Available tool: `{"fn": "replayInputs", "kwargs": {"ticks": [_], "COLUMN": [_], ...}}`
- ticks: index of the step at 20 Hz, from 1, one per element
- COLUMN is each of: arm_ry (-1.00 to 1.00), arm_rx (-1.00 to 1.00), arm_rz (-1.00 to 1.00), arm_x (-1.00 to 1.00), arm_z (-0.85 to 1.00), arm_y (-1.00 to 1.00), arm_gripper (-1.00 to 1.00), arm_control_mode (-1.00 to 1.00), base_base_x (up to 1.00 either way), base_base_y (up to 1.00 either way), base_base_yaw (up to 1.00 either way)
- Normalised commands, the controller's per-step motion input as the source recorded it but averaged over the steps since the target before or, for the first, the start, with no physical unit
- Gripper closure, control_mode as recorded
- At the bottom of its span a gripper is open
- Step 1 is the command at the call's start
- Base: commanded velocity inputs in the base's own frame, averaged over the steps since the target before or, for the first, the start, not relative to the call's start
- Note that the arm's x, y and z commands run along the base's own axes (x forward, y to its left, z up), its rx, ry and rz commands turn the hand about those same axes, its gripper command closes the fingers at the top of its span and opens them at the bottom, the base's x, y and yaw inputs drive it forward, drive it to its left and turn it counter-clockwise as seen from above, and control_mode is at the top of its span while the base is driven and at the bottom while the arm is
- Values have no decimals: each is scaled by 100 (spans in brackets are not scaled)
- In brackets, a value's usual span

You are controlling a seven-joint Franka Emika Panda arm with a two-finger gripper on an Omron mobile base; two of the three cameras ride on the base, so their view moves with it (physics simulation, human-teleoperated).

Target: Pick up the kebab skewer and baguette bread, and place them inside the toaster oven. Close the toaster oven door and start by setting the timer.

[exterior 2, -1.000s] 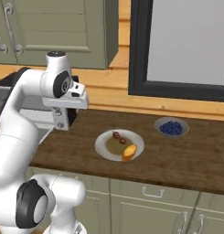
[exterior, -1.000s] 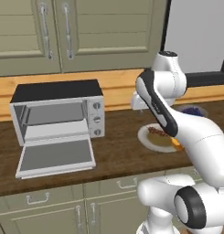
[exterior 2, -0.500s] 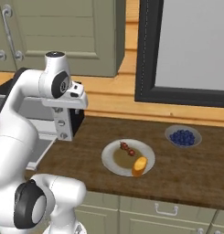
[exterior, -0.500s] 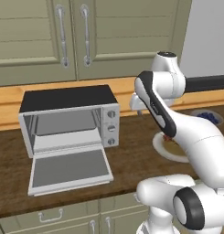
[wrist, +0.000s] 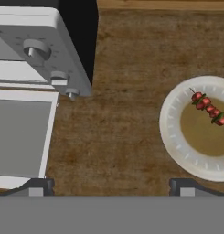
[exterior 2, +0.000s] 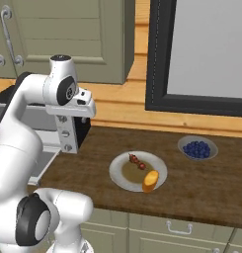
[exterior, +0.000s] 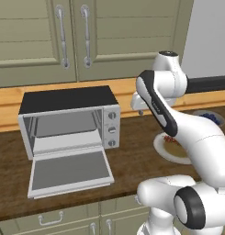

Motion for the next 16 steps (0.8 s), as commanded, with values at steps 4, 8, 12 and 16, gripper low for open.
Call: {"fn": "replayInputs", "kwargs": {"ticks": [4,8,12,16], "arm_ry": [0,0,0,0], "arm_rx": [0,0,0,1], "arm_rz": [0,0,0,0], "arm_x": [0,0,0,-30], "arm_z": [0,0,0,-1], "arm_y": [0,0,0,9], "arm_gripper": [-100,-100,-100,-100], "arm_control_mode": [100,-100,-100,-100], "base_base_x": [0,0,0,0], "base_base_y": [0,0,0,0], "base_base_yaw": [0,0,0,0]}}
